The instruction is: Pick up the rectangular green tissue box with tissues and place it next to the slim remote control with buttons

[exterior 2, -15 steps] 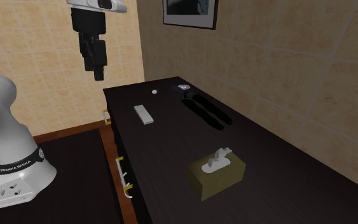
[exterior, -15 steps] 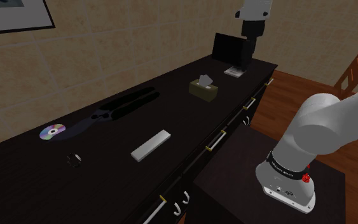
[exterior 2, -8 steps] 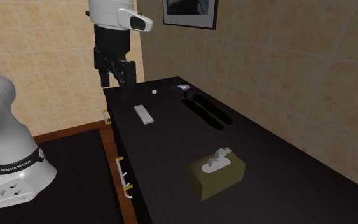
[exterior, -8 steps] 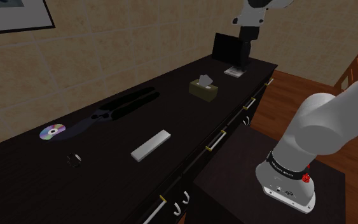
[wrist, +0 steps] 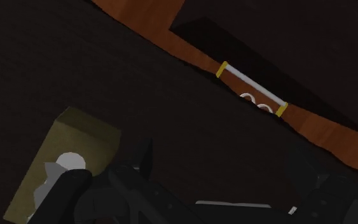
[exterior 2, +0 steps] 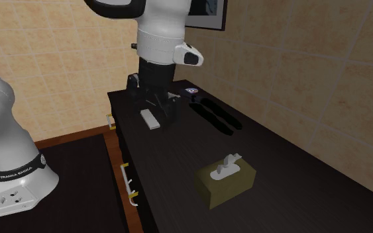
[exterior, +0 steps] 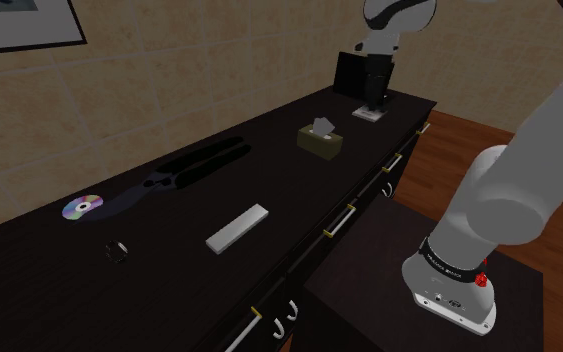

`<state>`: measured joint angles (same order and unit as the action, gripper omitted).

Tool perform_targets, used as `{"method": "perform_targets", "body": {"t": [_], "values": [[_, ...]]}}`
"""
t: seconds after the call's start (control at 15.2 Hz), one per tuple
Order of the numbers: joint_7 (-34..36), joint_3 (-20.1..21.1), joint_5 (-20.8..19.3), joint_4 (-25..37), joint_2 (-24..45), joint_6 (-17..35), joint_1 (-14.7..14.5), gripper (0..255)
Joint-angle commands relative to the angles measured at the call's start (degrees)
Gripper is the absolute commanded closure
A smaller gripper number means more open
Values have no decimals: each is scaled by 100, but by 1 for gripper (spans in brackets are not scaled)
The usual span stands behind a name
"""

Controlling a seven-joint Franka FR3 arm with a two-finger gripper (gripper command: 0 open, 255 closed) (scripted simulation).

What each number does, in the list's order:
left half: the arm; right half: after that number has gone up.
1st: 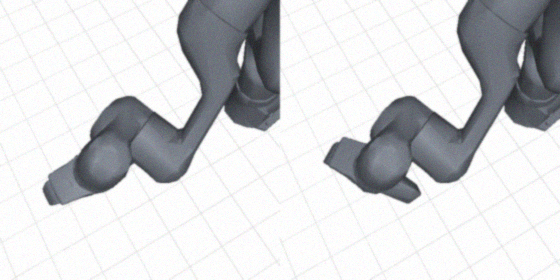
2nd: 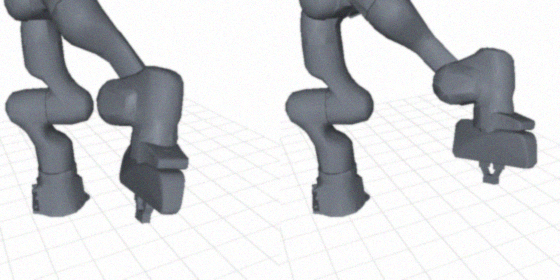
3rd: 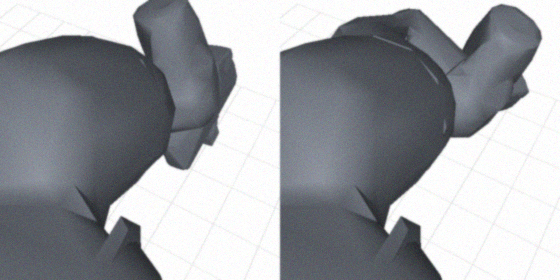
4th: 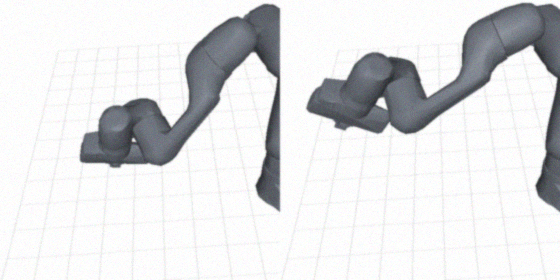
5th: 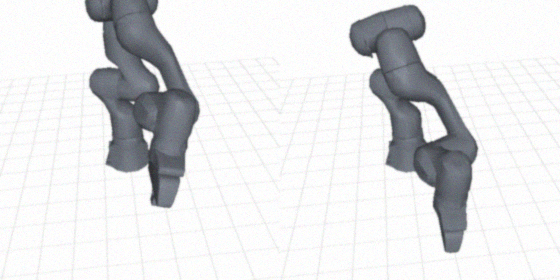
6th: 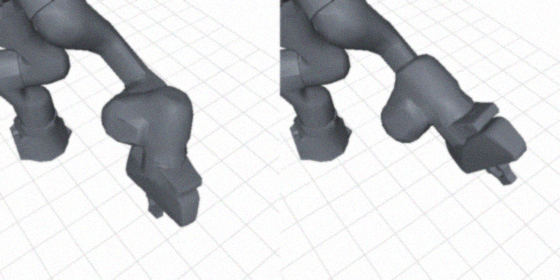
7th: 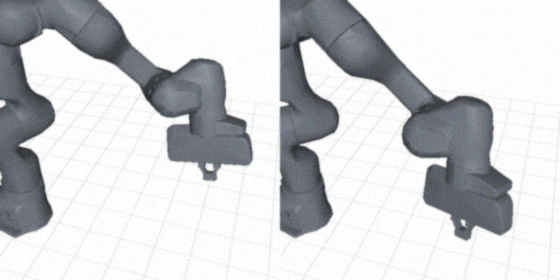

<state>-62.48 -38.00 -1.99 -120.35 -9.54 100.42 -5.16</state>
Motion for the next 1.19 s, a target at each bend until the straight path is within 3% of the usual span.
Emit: {"method": "perform_targets", "body": {"t": [0.0,0.26,0.53,0.86,1.12], "values": [[-742,-253,404,393,659,42,-34,0],[-2055,-401,1326,1312,2025,-108,231,0],[-3053,-147,2079,2426,3292,-471,824,0],[-3816,361,2687,4159,4756,-1100,1656,0],[-4085,815,3008,6106,6066,-1816,2374,0]]}}
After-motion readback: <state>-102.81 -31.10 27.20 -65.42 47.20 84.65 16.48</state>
